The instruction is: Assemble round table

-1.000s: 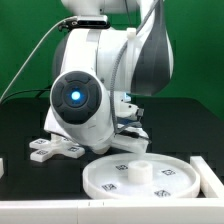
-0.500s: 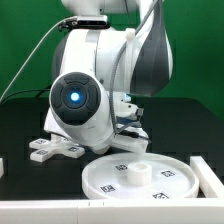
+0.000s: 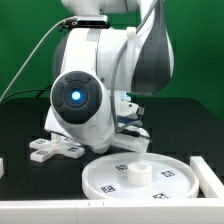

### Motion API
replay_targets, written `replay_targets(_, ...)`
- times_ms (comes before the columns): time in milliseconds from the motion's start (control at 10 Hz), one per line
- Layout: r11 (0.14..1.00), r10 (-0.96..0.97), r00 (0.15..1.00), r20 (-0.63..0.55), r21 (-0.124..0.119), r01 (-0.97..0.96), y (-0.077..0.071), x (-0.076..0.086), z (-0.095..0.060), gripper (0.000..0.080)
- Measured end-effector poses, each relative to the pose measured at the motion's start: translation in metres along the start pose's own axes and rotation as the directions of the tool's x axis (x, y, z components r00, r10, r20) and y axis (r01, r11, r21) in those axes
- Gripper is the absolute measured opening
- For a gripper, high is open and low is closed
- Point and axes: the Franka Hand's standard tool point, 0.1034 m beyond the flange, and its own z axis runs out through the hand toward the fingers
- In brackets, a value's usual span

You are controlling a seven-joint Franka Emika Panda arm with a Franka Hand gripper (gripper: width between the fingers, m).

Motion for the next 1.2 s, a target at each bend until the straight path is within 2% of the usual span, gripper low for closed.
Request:
replay_targets(100,1.0,-0.011,1.0,0.006,-0.007,0.011,-0.004,-0.009,-0.01,0.0406)
replay_targets(400,1.0,-0.029,0.999,-0.039,0.004,0.029,-0.014,-0.032,-0.042,0.0406)
replay_targets(500,0.999,-0.046,0.996,-0.075,0.007,0.046,-0.021,-0.046,-0.056,0.0407)
replay_targets(600,0.999,-0.051,0.995,-0.082,0.006,0.051,-0.025,-0.054,-0.058,0.0407)
replay_targets(800,0.997,-0.071,0.975,-0.209,-0.019,0.069,-0.033,-0.045,-0.065,0.0407)
replay_targets(1200,0.995,-0.086,0.896,-0.435,0.013,0.102,-0.043,-0.044,-0.075,0.0407)
